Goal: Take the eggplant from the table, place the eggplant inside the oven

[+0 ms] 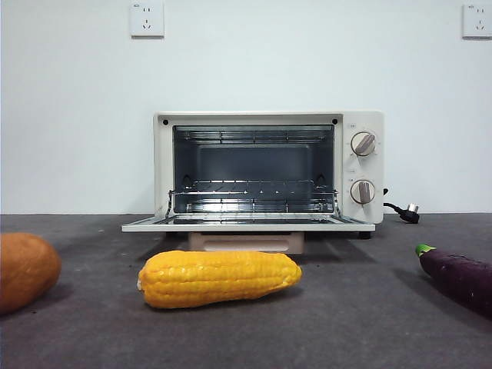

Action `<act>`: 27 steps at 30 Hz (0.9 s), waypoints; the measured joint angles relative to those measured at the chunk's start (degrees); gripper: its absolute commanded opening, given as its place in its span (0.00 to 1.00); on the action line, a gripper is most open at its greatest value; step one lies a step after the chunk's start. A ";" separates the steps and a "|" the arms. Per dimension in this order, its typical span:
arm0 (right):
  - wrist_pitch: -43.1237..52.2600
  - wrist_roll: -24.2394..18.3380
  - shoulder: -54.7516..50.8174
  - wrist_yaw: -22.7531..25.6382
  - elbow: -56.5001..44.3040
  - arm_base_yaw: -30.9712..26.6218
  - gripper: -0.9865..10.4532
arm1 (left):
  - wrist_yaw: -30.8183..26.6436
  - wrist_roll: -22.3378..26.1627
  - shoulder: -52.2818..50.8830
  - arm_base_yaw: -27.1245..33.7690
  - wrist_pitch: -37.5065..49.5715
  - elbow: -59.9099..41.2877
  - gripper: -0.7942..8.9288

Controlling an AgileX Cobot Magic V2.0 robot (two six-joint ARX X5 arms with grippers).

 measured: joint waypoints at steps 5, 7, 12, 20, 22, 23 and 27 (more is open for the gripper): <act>0.00 -0.42 0.00 0.02 0.00 0.00 0.58 | 3.23 0.13 -5.81 2.60 -2.45 -1.25 0.08; 0.00 -0.55 0.00 0.22 0.00 0.00 0.58 | 3.89 0.17 -8.72 2.62 -2.54 -3.19 0.08; 0.00 -0.70 0.00 1.97 0.00 0.00 0.58 | 4.48 0.20 -16.98 2.62 -1.44 -12.70 0.08; -0.13 -0.70 0.20 2.47 0.00 0.00 0.58 | 4.48 0.17 -30.49 2.71 1.75 -34.67 0.08; -1.03 -0.70 0.61 3.52 0.00 0.00 0.58 | 4.48 0.15 -32.72 2.71 3.04 -39.41 0.08; -1.62 -0.70 0.90 4.42 0.00 0.00 0.58 | 4.48 0.15 -33.53 2.71 3.06 -41.05 0.08; -4.66 -0.70 2.93 8.37 0.02 0.44 0.55 | 6.34 0.11 -36.09 2.71 3.04 -44.87 0.08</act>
